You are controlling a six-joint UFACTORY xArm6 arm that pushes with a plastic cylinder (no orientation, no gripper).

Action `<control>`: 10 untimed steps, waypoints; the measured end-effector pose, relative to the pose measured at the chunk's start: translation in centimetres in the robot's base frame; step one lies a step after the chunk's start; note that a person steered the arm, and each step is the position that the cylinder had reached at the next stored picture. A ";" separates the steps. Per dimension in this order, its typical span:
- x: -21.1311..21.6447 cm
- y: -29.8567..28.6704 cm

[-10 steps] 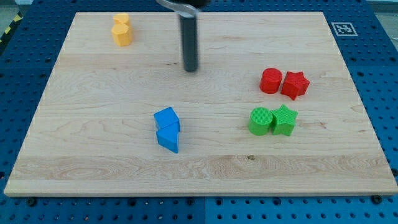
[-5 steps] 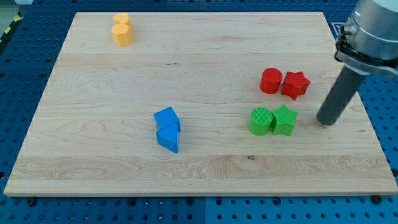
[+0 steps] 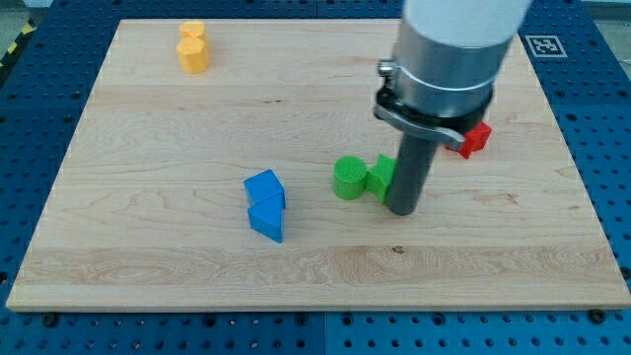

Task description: Push the green circle to the right of the yellow blocks

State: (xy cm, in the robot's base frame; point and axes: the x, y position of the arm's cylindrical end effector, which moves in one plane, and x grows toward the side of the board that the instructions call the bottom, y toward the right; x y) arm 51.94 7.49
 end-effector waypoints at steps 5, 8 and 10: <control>-4.1 -11.7; -5.6 -10.1; -7.3 -9.6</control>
State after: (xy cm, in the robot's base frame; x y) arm 44.63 -2.08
